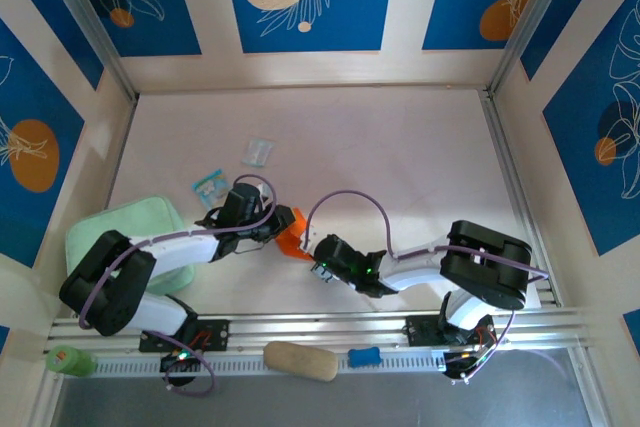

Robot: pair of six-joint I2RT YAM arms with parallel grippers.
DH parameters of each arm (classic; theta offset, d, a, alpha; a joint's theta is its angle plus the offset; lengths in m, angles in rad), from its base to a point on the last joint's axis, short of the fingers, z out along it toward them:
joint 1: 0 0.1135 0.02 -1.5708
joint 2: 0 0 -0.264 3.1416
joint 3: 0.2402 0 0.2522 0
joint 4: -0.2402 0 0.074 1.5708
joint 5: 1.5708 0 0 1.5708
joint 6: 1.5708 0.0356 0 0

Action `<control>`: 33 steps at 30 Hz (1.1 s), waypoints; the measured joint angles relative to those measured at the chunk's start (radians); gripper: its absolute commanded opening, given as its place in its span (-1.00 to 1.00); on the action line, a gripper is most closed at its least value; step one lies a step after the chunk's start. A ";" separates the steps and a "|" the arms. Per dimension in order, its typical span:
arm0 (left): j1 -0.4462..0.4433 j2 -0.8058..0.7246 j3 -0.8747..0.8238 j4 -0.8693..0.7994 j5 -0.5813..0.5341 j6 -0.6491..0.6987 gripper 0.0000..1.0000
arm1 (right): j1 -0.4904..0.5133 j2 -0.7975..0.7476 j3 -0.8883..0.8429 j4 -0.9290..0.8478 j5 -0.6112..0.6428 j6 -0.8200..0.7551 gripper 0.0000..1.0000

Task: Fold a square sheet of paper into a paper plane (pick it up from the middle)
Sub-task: Fourth fold the wing at the center of the table.

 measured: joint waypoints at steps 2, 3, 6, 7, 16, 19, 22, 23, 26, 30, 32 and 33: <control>0.002 -0.021 0.000 -0.023 -0.013 0.002 -0.10 | -0.010 0.000 0.007 -0.016 -0.035 0.034 -0.92; 0.003 -0.036 0.000 -0.036 -0.022 0.005 -0.05 | -0.016 0.000 0.011 -0.024 -0.052 0.050 -0.92; 0.004 -0.098 0.000 -0.089 -0.057 0.024 0.07 | -0.034 0.008 0.026 -0.045 -0.109 0.108 -0.92; 0.004 -0.119 0.000 -0.104 -0.071 0.026 0.11 | -0.041 0.016 0.033 -0.049 -0.130 0.126 -0.92; 0.012 -0.270 -0.003 -0.238 -0.173 0.051 0.17 | -0.102 0.074 0.103 -0.080 -0.278 0.274 -0.91; 0.012 -0.294 -0.013 -0.253 -0.186 0.051 0.15 | -0.119 0.079 0.109 -0.082 -0.315 0.317 -0.91; 0.013 -0.297 -0.025 -0.262 -0.190 0.051 0.17 | -0.122 0.079 0.109 -0.082 -0.328 0.340 -0.90; 0.014 -0.297 -0.027 -0.270 -0.190 0.051 0.22 | -0.122 0.079 0.109 -0.081 -0.328 0.345 -0.90; 0.015 -0.293 -0.031 -0.283 -0.198 0.048 0.30 | -0.126 0.079 0.108 -0.076 -0.338 0.347 -0.90; 0.018 -0.253 -0.030 -0.283 -0.196 0.048 0.32 | -0.126 0.079 0.107 -0.074 -0.339 0.347 -0.90; 0.019 -0.209 -0.027 -0.283 -0.185 0.049 0.32 | -0.126 0.079 0.107 -0.074 -0.339 0.347 -0.90; 0.019 -0.189 -0.023 -0.283 -0.180 0.049 0.31 | -0.127 0.079 0.107 -0.074 -0.339 0.347 -0.90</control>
